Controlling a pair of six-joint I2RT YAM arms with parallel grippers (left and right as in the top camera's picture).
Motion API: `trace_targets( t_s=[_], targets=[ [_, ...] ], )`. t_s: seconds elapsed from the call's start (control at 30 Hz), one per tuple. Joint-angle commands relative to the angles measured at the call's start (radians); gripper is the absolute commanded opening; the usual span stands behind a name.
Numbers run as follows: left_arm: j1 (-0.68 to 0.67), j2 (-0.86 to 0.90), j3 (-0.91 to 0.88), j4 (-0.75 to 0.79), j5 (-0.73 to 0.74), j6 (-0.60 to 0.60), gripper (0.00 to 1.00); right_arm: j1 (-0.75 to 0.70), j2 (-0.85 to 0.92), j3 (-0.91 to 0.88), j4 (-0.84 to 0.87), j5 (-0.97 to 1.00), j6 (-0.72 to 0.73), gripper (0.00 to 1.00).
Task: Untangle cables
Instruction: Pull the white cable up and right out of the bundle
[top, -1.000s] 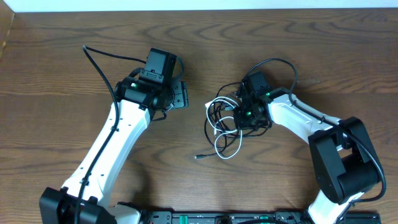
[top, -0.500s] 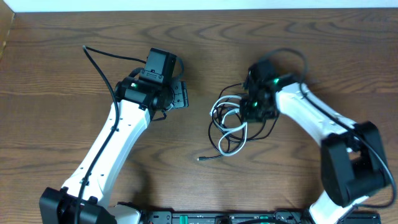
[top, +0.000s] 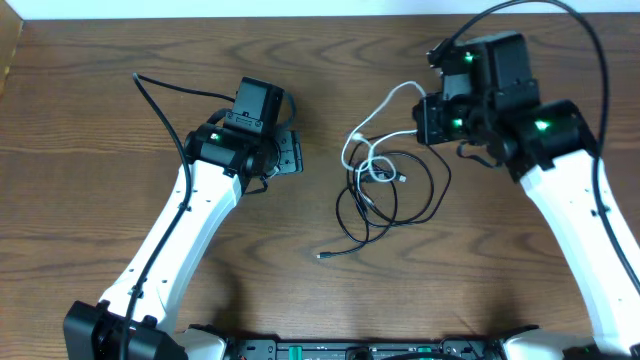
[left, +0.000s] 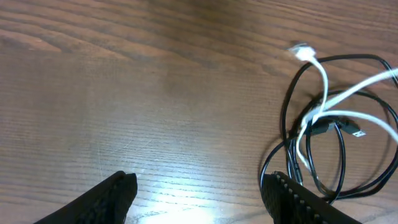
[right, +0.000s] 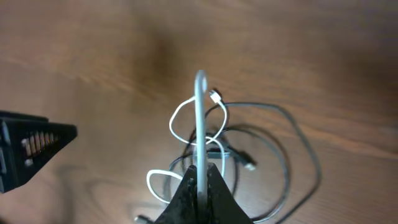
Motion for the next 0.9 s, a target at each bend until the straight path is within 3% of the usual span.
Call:
trace_targets(
  t_s=[0.0,0.27,0.53,0.63,0.87],
  targets=[
    [0.002,0.000,-0.010,-0.003,-0.012,-0.002,0.70,-0.010,-0.034,0.013,-0.004,0.171,-0.019,0.01],
    [0.002,0.000,-0.011,-0.004,-0.005,-0.002,0.70,-0.102,-0.080,0.013,0.014,0.544,0.109,0.01],
    [0.002,0.000,-0.011,-0.004,-0.002,-0.002,0.70,-0.335,-0.085,0.013,0.099,0.572,0.122,0.01],
    [0.002,0.000,-0.011,-0.003,-0.002,-0.002,0.70,-0.421,-0.086,0.013,0.124,0.449,0.144,0.01],
    [0.002,0.000,-0.011,0.001,-0.002,-0.002,0.70,-0.485,-0.087,0.013,0.344,-0.351,0.092,0.01]
  ],
)
